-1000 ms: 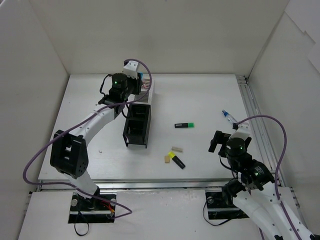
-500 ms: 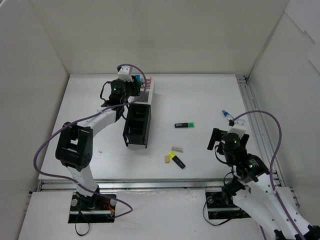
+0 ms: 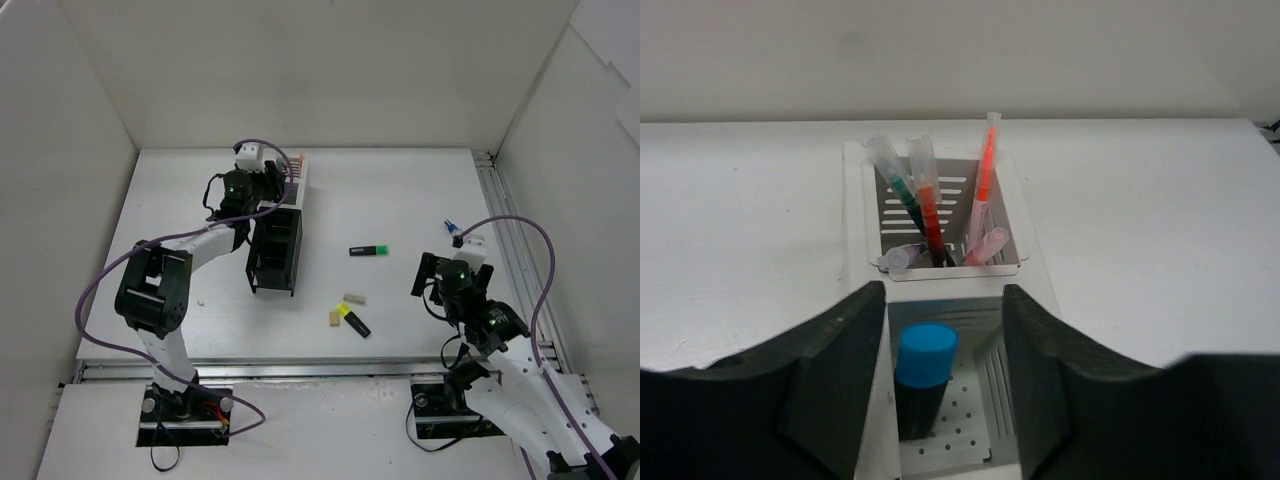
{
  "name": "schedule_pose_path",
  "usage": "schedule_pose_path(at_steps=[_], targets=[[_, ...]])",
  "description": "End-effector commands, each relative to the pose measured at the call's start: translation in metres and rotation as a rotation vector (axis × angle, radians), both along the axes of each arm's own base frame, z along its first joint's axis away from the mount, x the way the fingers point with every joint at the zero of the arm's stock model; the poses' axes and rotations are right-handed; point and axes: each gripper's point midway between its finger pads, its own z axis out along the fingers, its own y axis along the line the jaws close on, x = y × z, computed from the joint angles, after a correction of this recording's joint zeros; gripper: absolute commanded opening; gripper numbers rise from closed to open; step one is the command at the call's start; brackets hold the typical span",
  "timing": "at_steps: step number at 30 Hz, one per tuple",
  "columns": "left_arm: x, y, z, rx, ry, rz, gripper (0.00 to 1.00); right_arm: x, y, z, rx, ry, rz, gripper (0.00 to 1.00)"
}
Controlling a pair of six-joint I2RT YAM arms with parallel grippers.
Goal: Sort the stationery into containers
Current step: Place the pen in the storage box, then pick up the pen from the center of the board.
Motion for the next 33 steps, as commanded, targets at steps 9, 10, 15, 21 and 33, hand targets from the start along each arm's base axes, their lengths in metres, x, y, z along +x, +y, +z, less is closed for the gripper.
schedule_pose_path(at_steps=[9,10,15,21,33], targets=[[-0.040,-0.002,0.104,-0.101,-0.235,-0.069,0.88,0.053,0.027,0.025,0.130,-0.046,-0.110,0.98],[-0.045,-0.001,0.099,-0.093,-0.209,-0.068,0.99,0.062,0.034,0.022,0.147,-0.021,-0.122,0.98],[-0.097,0.016,0.118,-0.065,-0.150,-0.065,0.99,0.098,0.070,0.008,0.279,0.067,-0.176,0.98],[-0.173,0.044,0.057,-0.101,0.093,0.029,1.00,0.133,0.099,-0.022,0.422,0.118,-0.282,0.98],[-0.273,0.085,0.016,-0.216,0.210,0.123,0.99,0.175,0.122,-0.070,0.518,0.142,-0.431,0.98]])
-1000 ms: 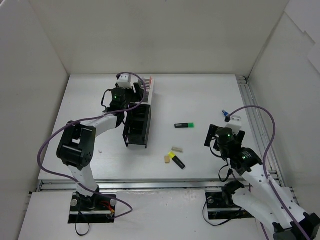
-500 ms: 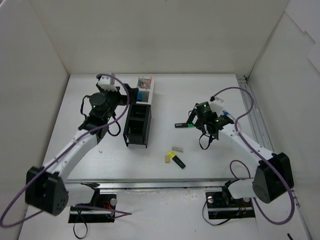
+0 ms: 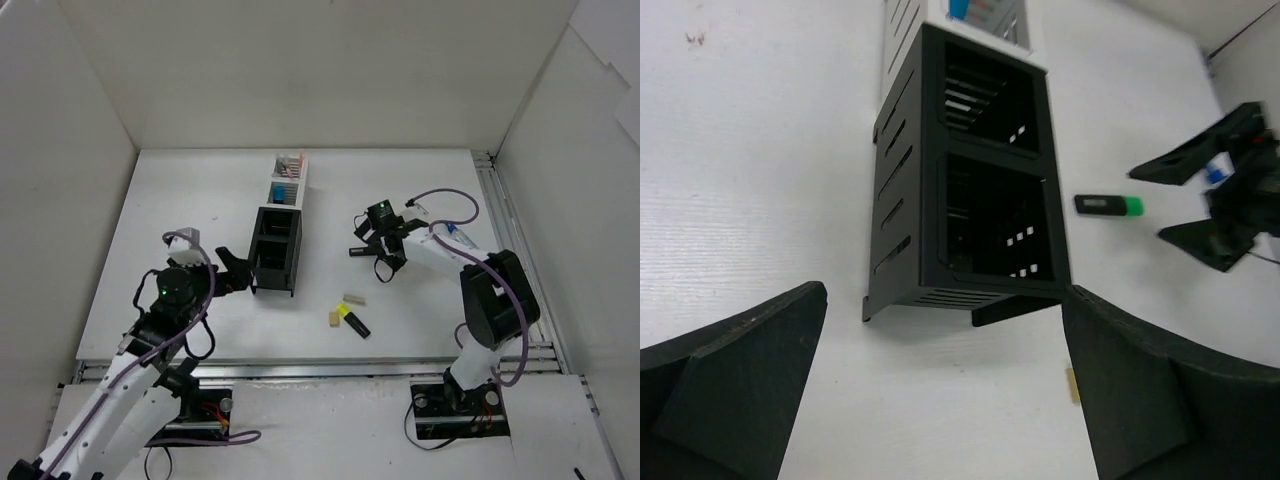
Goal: Sort the stationery into containers
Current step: Pick up the pen from the center of the board.
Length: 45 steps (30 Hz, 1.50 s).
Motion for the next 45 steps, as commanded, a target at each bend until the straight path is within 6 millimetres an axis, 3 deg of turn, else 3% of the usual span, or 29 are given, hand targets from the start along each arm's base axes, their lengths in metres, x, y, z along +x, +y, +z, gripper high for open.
schedule_pose_path(at_steps=[1,5,9,12,15,19,21,23,28,30,34,35,39,42,43,44,45], targets=[[-0.018,0.009,0.034,-0.094,-0.080,0.046,0.99,0.035,0.007,0.013,0.052,-0.082,-0.099,0.97],[-0.035,0.020,0.022,-0.108,-0.033,0.082,0.99,0.041,0.009,-0.010,0.062,-0.030,-0.119,0.92],[-0.043,0.024,0.015,-0.104,-0.007,0.089,0.99,0.045,0.002,-0.013,0.046,-0.036,-0.158,0.83],[-0.045,0.026,0.003,-0.091,0.026,0.098,0.99,0.048,-0.007,-0.013,0.003,-0.050,-0.175,0.73],[-0.048,0.028,-0.002,-0.077,0.040,0.103,1.00,0.048,-0.010,-0.021,-0.040,-0.034,-0.167,0.56],[-0.052,0.045,0.004,-0.074,0.009,0.179,0.99,0.046,-0.011,-0.036,-0.083,0.015,-0.144,0.46],[-0.053,0.043,0.004,-0.085,-0.008,0.168,1.00,0.046,-0.010,-0.041,-0.108,0.032,-0.128,0.42],[-0.055,0.044,0.007,-0.096,-0.025,0.166,0.99,0.048,-0.007,-0.041,-0.136,0.029,-0.109,0.38],[-0.059,0.053,0.006,-0.104,-0.038,0.211,1.00,0.058,-0.006,-0.026,-0.235,0.001,-0.029,0.09],[-0.059,0.054,0.006,-0.108,-0.035,0.217,1.00,0.070,0.001,-0.002,-0.312,-0.051,0.057,0.00],[-0.058,0.052,0.001,-0.109,-0.022,0.214,1.00,0.105,0.040,0.080,-0.406,-0.322,0.263,0.00],[-0.058,0.052,0.000,-0.106,-0.019,0.214,1.00,0.103,0.065,0.105,-0.378,-0.405,0.341,0.00],[-0.054,0.052,-0.006,-0.086,0.011,0.224,0.99,0.117,0.116,0.192,-0.354,-0.719,0.512,0.00],[-0.053,0.053,-0.004,-0.076,0.017,0.232,0.99,0.119,0.157,0.235,-0.381,-0.904,0.651,0.00],[-0.053,0.053,-0.004,-0.070,0.022,0.230,0.99,0.119,0.167,0.241,-0.398,-0.942,0.693,0.00],[-0.053,0.053,-0.004,-0.070,0.025,0.230,1.00,0.117,0.189,0.245,-0.401,-0.980,0.755,0.00],[-0.054,0.053,-0.001,-0.071,0.022,0.228,1.00,0.120,0.196,0.251,-0.470,-1.020,0.793,0.00]])
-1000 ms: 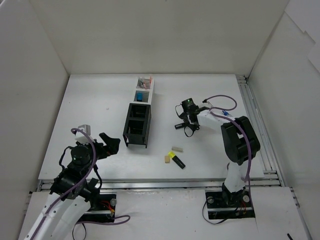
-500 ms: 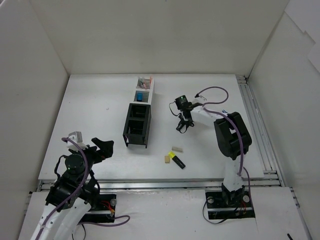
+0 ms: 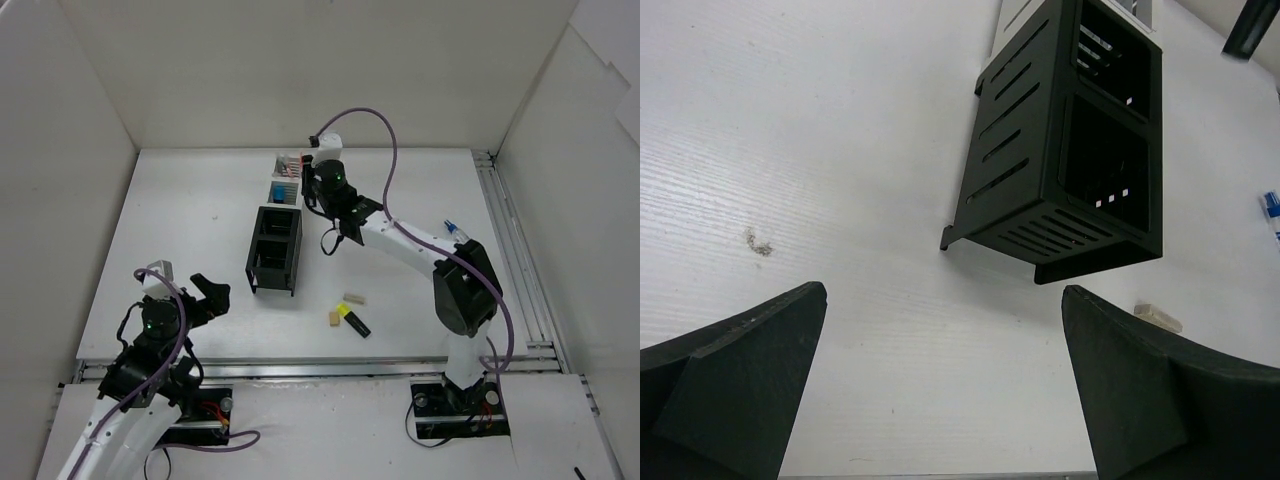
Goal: Sort the stationery into containers
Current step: Pick up the pen from the center of the board, then place the pen in the storage box.
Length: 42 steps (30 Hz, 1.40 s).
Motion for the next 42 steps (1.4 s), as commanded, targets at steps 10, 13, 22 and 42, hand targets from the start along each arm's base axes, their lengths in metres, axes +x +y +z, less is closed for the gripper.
schedule_pose_path(at_steps=[10,13,22,42], targets=[[0.005,-0.002,0.028,-0.019,-0.062,0.004,1.00,0.044,0.102,0.098,-0.113,-0.487,0.280,0.00],[0.005,0.001,0.026,-0.013,-0.054,0.017,0.99,0.045,0.107,0.088,-0.107,-0.478,0.285,0.00],[0.004,0.002,0.024,-0.012,-0.045,0.022,1.00,0.034,0.102,0.047,-0.171,-0.434,0.312,0.11],[0.006,0.003,0.033,-0.014,-0.057,0.034,0.99,-0.056,0.080,0.121,-0.049,-0.515,0.449,0.98]])
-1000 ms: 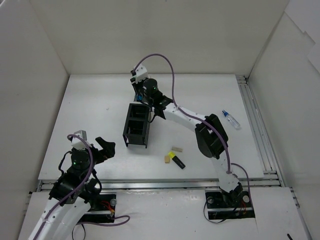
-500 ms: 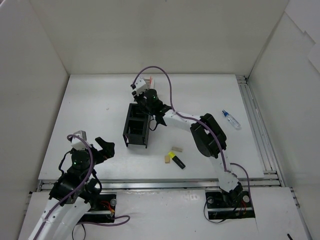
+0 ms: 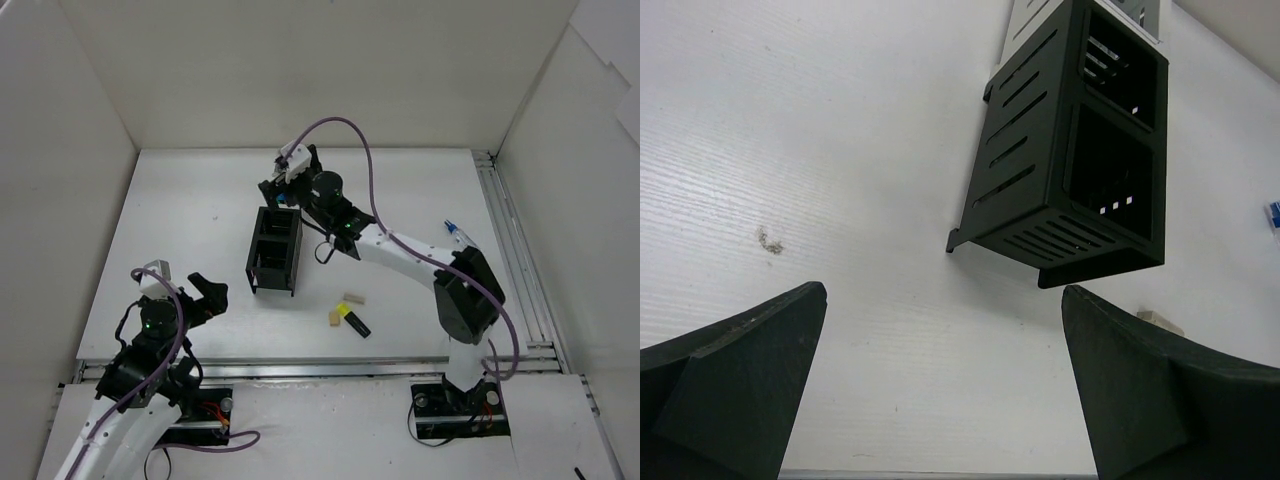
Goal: Sort the stationery into containers
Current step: Place the pen in the storage box, then pick up the pen from the corner of the board.
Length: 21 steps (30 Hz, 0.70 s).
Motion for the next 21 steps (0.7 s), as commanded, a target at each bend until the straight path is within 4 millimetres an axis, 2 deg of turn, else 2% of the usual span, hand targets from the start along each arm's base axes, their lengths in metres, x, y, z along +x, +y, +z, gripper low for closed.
schedule_pose_path(at_steps=[1,2,3,4,5,6,8,9,10,11,12,14,16,21], targets=[[0.008,-0.001,0.030,-0.024,-0.070,0.013,0.99,-0.039,-0.019,0.074,0.170,-0.078,0.045,0.98],[0.008,0.000,0.031,-0.024,-0.072,0.019,1.00,-0.047,-0.027,0.042,0.144,-0.012,0.040,0.98],[0.009,0.000,0.032,-0.026,-0.077,0.019,0.99,-0.054,-0.036,0.033,0.152,0.020,0.027,0.98],[0.010,-0.001,0.033,-0.027,-0.083,0.015,0.99,-0.067,-0.049,0.046,0.203,0.035,0.019,0.98],[0.010,-0.002,0.034,-0.022,-0.088,0.006,1.00,-0.079,-0.060,0.007,0.159,0.118,0.007,0.98],[0.011,-0.003,0.035,-0.023,-0.097,0.002,0.99,-0.092,-0.078,0.019,0.208,0.142,-0.019,0.98],[0.013,-0.004,0.034,-0.014,-0.096,-0.004,1.00,-0.114,-0.102,-0.033,0.111,0.320,-0.070,0.98],[0.015,-0.004,0.035,-0.014,-0.100,0.000,0.99,-0.125,-0.115,-0.033,0.129,0.376,-0.105,0.98],[0.017,-0.005,0.032,-0.006,-0.091,0.000,1.00,-0.140,-0.131,-0.064,0.038,0.485,-0.143,0.98],[0.019,-0.005,0.032,-0.002,-0.092,0.000,1.00,-0.152,-0.138,-0.083,-0.006,0.547,-0.156,0.98],[0.020,-0.006,0.035,-0.001,-0.096,-0.001,1.00,-0.163,-0.143,-0.087,-0.010,0.584,-0.165,0.98],[0.023,-0.009,0.034,0.011,-0.090,-0.017,1.00,-0.190,-0.155,-0.119,-0.086,0.684,-0.171,0.98],[0.025,-0.010,0.038,0.015,-0.095,-0.022,0.99,-0.214,-0.163,-0.137,-0.131,0.768,-0.155,0.98],[0.029,-0.012,0.039,0.007,-0.109,-0.020,0.99,-0.260,-0.168,-0.188,-0.203,0.922,-0.135,0.98]])
